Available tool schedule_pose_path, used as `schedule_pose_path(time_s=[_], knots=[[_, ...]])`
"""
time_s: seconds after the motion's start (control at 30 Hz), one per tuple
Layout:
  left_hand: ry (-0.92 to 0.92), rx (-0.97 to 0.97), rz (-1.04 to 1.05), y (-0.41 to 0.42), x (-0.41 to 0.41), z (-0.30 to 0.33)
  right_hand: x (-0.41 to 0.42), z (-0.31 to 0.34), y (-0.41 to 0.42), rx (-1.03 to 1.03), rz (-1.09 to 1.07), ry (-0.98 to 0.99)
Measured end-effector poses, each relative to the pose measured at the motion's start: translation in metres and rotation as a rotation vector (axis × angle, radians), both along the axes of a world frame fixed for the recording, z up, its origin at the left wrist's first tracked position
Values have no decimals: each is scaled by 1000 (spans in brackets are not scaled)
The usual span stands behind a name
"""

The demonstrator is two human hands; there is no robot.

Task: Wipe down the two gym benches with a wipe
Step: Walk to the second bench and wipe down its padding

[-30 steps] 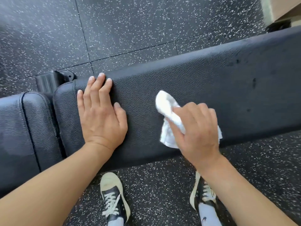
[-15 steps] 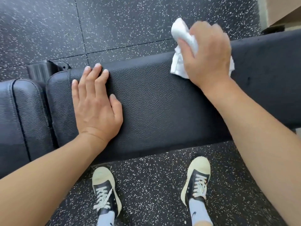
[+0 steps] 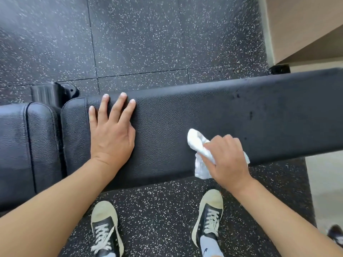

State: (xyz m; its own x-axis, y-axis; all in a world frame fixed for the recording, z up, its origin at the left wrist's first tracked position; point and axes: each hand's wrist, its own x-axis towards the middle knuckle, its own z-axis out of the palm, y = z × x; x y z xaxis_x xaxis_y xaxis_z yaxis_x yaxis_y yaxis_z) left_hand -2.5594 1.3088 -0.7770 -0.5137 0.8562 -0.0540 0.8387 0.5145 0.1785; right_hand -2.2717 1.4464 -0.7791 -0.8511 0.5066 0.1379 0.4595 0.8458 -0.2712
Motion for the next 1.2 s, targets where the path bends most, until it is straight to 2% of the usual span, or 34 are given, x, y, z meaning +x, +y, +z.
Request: schedule_pose_path(time_s=[0.07,0.17,0.27,0.4,0.5,0.6,0.7,0.87,1.0,1.1,1.2], knots=[[-1,-47,-9,2,0,4,-22,3,37,18,35,2],[-8,-110,-10,8,1,13,-76,4,110,38,-217,73],[-68,-103,-67,26,19,23,-114,4,149,51,-384,21],[-114,-72,-199,69,60,27,-82,5,99,18,-299,87],[-131,-46,-143,110,68,18,-17,1,25,-61,-183,99],[-125,-2,-15,136,74,5,33,-6,-11,-54,-62,81],[-77,59,43,139,79,-5,30,-7,7,7,12,67],[-51,79,56,140,81,-8,-58,2,100,27,-302,181],[-37,79,46,141,82,-9,-112,3,149,58,-392,106],[-39,73,48,140,81,-10,-88,1,125,2,-287,166],[-37,67,45,140,79,-13,-16,-3,65,-79,-156,168]])
